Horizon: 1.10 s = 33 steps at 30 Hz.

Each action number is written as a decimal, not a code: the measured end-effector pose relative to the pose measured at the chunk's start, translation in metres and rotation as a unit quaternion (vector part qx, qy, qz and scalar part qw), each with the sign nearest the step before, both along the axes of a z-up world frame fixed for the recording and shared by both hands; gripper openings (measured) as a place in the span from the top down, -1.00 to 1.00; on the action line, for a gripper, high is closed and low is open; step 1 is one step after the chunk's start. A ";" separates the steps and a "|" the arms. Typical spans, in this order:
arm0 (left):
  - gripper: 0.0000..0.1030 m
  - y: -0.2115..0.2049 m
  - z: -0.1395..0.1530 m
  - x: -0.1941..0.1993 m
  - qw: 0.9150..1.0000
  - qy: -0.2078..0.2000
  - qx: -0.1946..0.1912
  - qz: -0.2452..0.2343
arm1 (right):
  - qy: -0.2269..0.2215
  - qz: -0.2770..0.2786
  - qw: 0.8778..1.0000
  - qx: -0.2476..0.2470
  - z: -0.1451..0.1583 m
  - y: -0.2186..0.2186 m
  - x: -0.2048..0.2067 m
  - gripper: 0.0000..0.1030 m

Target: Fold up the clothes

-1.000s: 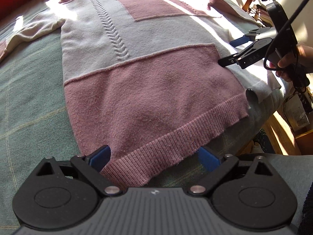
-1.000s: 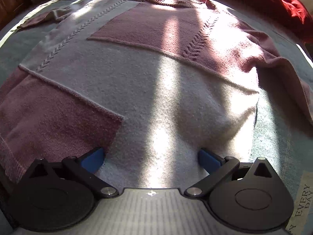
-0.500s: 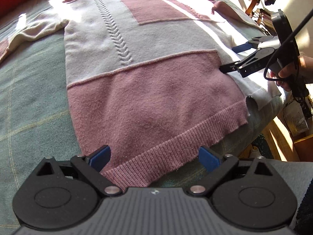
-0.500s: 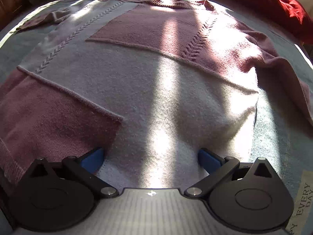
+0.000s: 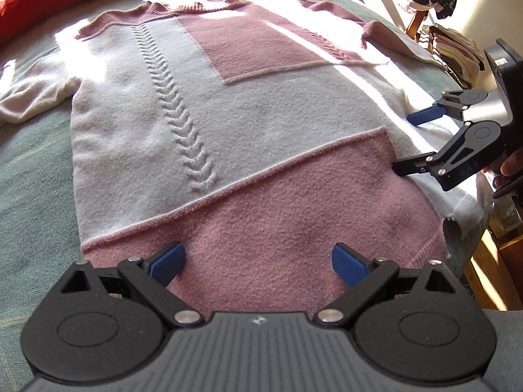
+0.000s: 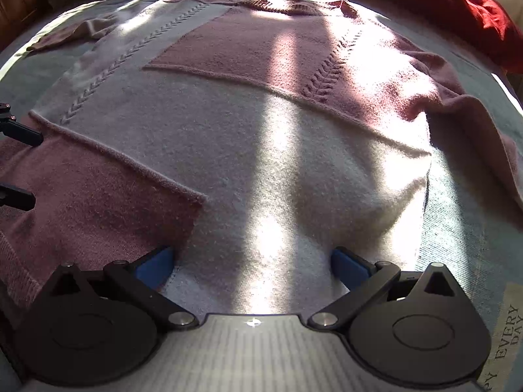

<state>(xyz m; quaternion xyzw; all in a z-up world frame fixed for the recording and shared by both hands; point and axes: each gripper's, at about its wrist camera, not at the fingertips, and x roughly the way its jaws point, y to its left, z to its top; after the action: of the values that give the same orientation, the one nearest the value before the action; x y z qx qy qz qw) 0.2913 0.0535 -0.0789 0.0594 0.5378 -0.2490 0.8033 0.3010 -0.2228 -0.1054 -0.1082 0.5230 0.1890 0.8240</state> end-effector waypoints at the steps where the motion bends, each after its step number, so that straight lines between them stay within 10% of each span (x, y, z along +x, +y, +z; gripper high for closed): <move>1: -0.87 0.002 0.001 -0.002 1.000 0.006 0.004 0.001 | 0.000 0.000 1.000 0.000 0.000 0.000 0.000 -1.00; 19: -0.87 -0.069 0.017 0.110 0.994 -0.053 0.042 0.083 | -0.023 0.036 0.998 0.051 0.045 -0.017 0.029 -1.00; 33: -0.94 -0.075 0.003 0.123 0.993 -0.036 0.029 0.110 | -0.021 0.033 0.998 0.058 0.012 -0.005 0.061 -1.00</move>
<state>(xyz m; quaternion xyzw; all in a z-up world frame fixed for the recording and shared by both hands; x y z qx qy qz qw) 0.4141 -0.0216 -0.0764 0.0319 0.5188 -0.1416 0.8425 0.3616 -0.2282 -0.0934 -0.0816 0.4903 0.2438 0.8328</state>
